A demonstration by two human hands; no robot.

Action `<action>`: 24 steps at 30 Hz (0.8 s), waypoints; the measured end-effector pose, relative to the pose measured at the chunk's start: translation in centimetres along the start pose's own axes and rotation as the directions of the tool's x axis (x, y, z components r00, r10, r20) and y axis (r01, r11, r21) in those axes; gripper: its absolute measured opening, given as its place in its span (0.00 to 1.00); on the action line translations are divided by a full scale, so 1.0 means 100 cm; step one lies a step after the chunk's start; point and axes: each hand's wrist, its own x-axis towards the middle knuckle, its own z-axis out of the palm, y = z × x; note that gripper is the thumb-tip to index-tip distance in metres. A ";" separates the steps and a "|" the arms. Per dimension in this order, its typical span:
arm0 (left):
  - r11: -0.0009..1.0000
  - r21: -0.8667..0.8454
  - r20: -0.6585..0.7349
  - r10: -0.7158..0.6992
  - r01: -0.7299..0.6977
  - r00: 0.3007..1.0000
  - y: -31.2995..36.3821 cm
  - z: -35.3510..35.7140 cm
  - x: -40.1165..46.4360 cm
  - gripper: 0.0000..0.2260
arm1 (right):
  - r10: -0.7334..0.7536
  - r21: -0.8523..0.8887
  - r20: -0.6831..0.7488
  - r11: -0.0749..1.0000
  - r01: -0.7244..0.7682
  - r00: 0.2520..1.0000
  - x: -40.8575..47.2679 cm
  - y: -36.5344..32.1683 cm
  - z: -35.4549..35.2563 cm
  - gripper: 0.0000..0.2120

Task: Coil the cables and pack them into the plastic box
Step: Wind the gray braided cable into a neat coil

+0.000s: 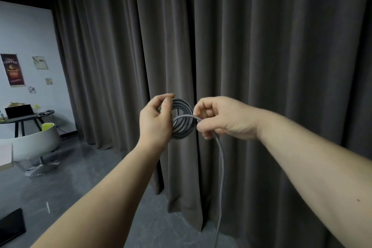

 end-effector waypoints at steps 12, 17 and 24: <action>0.981 -0.178 0.187 -0.048 0.082 0.981 -0.008 0.011 -0.009 0.14 | -0.217 -0.060 -0.531 0.974 0.219 0.819 0.026 0.014 0.005 0.07; 0.990 -0.133 0.286 -0.003 0.043 0.958 -0.005 0.013 -0.012 0.09 | -0.233 -0.073 -0.616 0.968 0.240 0.753 0.033 0.018 0.003 0.08; 0.976 -0.202 0.276 -0.021 0.079 0.961 -0.010 0.008 0.003 0.14 | -0.195 0.031 -0.452 0.972 0.234 0.870 0.026 0.020 -0.006 0.07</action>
